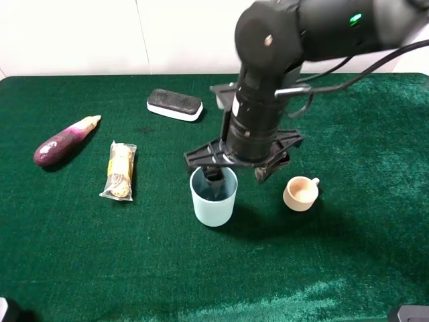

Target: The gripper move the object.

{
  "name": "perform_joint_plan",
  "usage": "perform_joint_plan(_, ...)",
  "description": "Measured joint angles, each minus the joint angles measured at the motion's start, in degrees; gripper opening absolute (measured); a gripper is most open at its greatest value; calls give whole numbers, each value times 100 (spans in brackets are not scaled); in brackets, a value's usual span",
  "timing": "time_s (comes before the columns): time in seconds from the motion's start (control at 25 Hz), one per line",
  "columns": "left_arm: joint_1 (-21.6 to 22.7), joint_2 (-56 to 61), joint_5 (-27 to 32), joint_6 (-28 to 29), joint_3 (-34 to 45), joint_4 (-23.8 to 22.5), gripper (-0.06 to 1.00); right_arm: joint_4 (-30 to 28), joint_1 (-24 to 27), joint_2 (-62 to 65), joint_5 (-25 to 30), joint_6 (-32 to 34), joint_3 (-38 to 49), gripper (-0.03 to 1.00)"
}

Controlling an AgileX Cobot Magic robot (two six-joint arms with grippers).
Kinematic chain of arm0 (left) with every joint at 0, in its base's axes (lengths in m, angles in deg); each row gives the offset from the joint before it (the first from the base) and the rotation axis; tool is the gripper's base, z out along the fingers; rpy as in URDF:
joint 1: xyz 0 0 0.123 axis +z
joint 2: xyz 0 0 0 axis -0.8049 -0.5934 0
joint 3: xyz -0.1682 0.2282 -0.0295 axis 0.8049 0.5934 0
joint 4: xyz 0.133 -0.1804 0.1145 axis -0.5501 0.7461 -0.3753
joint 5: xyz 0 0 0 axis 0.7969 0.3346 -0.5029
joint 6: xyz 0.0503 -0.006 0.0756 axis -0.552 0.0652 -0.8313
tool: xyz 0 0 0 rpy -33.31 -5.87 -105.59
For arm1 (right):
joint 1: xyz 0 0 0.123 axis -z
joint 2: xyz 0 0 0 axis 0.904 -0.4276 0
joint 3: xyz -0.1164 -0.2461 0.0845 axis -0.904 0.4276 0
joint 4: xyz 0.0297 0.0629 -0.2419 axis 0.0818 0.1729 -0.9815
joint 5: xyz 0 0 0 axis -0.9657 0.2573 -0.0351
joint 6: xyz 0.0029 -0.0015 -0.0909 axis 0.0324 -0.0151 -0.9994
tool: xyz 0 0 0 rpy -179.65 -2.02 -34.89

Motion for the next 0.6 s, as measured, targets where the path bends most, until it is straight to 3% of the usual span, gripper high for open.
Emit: perform_joint_plan(0.6,0,0,0,0,0,0,98,-306,0,1602,608,580,0,56)
